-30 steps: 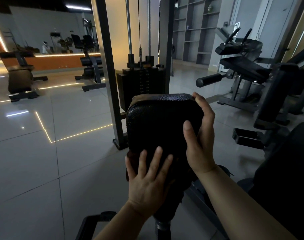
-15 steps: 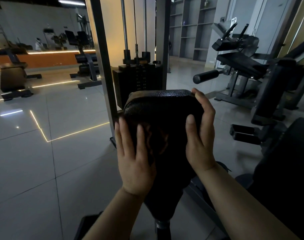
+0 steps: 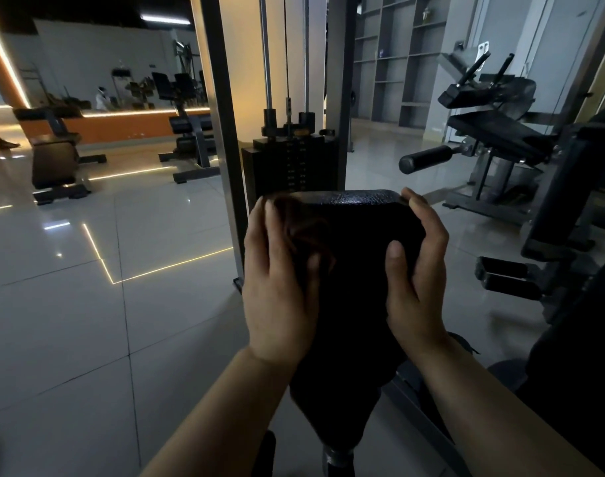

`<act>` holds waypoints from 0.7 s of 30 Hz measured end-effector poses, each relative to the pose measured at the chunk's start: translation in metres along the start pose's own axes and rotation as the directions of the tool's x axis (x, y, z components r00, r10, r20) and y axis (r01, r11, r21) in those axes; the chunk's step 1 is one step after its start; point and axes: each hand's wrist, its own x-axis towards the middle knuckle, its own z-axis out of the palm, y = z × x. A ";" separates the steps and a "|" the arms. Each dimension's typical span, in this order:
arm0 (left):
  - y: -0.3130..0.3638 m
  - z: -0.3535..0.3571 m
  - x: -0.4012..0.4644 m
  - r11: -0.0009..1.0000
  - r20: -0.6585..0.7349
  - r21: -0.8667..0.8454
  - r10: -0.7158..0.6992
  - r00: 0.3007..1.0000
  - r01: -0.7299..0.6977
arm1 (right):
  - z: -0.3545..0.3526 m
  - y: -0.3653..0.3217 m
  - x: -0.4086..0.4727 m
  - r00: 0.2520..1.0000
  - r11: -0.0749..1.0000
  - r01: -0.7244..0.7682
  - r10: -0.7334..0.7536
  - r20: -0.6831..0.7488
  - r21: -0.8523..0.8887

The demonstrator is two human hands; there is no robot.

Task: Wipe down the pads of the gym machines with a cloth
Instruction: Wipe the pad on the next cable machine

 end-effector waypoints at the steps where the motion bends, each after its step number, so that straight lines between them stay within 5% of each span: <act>1: 0.005 -0.004 0.015 1.000 0.009 -0.003 0.001 1.000 -0.001 | 0.000 -0.001 0.000 1.000 1.000 -0.006 0.006 0.000 0.011; 6: 0.009 -0.008 0.025 0.996 -0.040 -0.080 -0.047 0.998 0.044 | 0.001 -0.003 -0.001 1.000 0.999 -0.023 0.023 0.000 0.037; 16: -0.024 0.022 -0.097 0.985 -0.040 -0.043 -0.172 0.984 0.170 | 0.001 -0.002 -0.002 1.000 1.000 -0.012 0.012 -0.013 0.024; 21: 0.002 0.012 -0.073 0.961 -0.149 -0.207 -0.214 0.965 0.181 | 0.001 -0.002 -0.002 1.000 1.000 -0.011 0.011 -0.011 0.017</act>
